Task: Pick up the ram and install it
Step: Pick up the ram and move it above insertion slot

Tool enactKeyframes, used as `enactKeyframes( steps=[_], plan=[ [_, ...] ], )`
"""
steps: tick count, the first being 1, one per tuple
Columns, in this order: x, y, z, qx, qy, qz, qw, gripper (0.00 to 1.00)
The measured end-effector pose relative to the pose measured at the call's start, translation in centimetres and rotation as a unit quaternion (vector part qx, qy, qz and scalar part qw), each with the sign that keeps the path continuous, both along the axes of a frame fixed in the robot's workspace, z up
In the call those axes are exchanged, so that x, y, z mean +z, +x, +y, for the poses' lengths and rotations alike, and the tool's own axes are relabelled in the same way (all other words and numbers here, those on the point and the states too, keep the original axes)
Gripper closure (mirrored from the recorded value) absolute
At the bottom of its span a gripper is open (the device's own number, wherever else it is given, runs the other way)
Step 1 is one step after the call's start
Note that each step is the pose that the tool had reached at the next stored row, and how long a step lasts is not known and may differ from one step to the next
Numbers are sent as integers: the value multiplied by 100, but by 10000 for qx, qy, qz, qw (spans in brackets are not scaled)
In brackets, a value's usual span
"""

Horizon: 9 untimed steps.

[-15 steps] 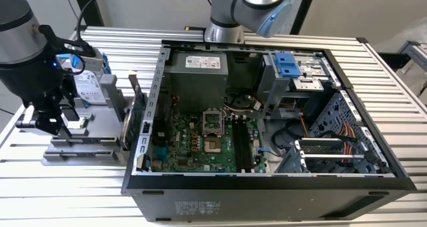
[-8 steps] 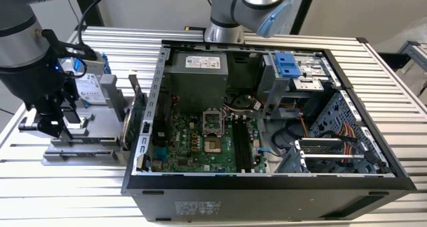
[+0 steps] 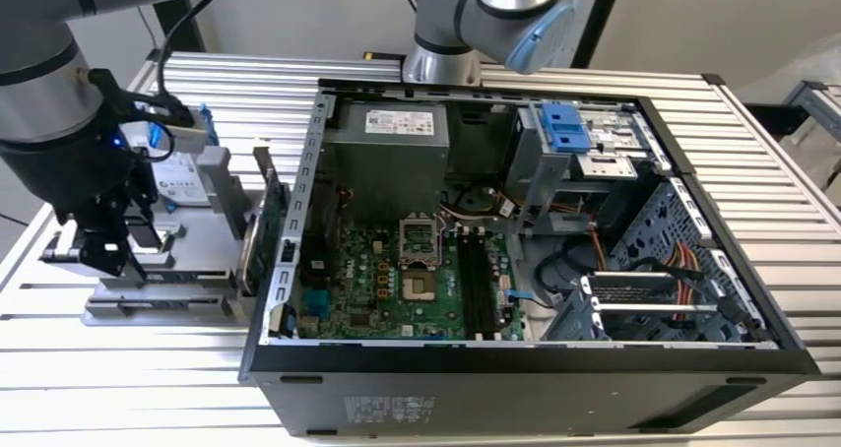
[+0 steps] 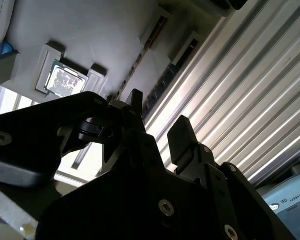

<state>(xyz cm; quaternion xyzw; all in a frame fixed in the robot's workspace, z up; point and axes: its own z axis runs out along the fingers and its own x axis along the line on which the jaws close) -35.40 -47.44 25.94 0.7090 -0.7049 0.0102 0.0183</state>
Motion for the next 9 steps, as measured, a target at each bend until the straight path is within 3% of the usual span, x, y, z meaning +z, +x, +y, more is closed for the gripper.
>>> enactKeyframes(
  steps=[9],
  plan=[
    [-75,5,-11,6,0,10,10000,0]
  ],
)
